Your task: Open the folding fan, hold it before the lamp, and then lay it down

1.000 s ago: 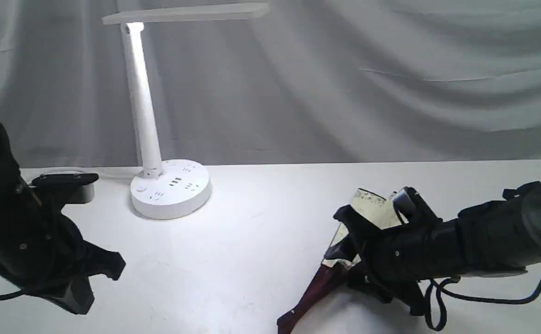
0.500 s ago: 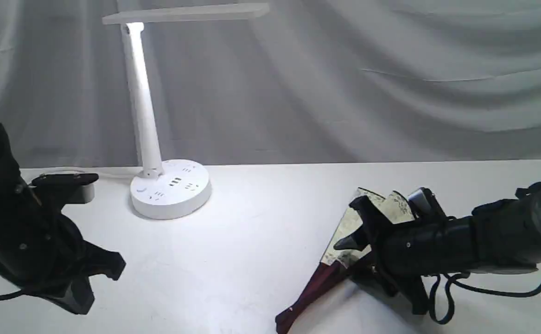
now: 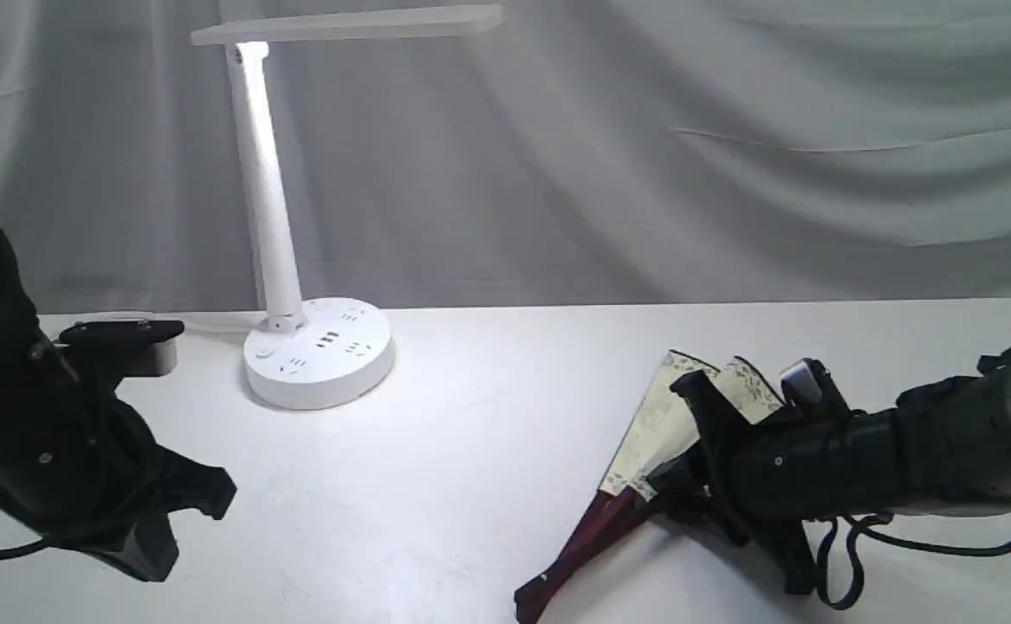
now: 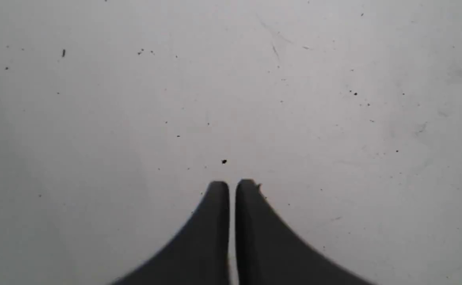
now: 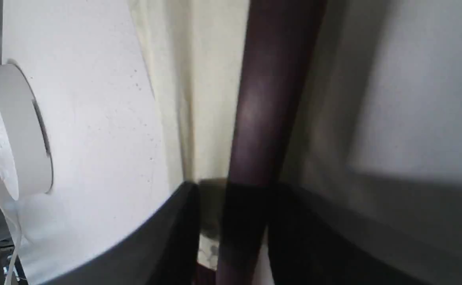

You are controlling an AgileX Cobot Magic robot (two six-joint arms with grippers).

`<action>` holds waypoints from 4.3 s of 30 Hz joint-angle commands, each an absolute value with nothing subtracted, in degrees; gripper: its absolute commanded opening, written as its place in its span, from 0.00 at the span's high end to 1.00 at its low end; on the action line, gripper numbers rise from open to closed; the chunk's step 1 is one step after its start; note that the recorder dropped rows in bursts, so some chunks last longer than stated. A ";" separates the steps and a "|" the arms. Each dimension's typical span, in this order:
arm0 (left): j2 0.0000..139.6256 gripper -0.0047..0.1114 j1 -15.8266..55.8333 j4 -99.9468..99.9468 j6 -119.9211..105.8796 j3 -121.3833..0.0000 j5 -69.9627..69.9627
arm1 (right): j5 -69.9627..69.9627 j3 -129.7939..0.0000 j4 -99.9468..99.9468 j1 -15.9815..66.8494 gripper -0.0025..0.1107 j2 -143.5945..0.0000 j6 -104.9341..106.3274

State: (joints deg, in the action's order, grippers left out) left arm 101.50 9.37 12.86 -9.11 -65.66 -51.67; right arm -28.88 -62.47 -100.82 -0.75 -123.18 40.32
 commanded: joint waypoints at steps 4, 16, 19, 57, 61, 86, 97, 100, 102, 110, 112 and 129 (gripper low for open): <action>100.91 0.96 9.30 13.55 -9.26 -65.36 -50.99 | -27.66 -62.13 -99.95 -1.07 0.62 -123.75 40.03; 100.91 0.96 9.30 14.41 -9.26 -65.36 -50.99 | -29.59 -62.13 -99.95 -1.07 0.62 -124.50 37.63; 100.91 0.96 9.30 14.41 -9.26 -65.36 -50.99 | -30.67 -62.13 -99.95 -1.07 0.63 -124.90 37.06; 100.91 0.96 9.30 14.38 -9.36 -65.36 -50.99 | -54.69 -62.13 -99.95 -6.80 0.98 -125.45 56.09; 100.91 0.96 9.30 14.38 -9.23 -65.36 -50.99 | -58.08 -62.13 -99.95 -7.50 0.98 -125.45 59.54; 93.01 0.96 9.72 14.19 -11.07 -65.36 -47.49 | -69.96 -62.13 -99.95 -7.50 0.98 -125.45 64.96; 90.11 0.96 19.41 11.13 -15.44 -65.22 -44.94 | -69.96 -62.13 -99.95 -7.50 0.98 -125.45 67.98; 89.61 0.96 20.55 12.36 -15.44 -64.55 -42.55 | -69.96 -62.13 -99.95 -7.50 0.98 -125.45 68.09; 89.40 0.96 20.67 14.28 -15.44 -63.65 -40.82 | -69.96 -62.13 -99.95 -7.50 0.98 -125.45 68.09; 89.31 0.96 20.67 22.23 -19.45 -57.93 -29.55 | -69.96 -62.13 -99.95 -7.50 0.98 -125.45 68.36; 89.31 0.96 20.67 24.19 -24.20 -55.91 -25.73 | -69.96 -62.13 -99.95 -7.50 0.98 -125.45 68.36; 89.31 0.96 20.67 40.32 -28.61 -42.59 -6.46 | -69.96 -62.13 -99.95 -7.50 0.98 -125.45 68.33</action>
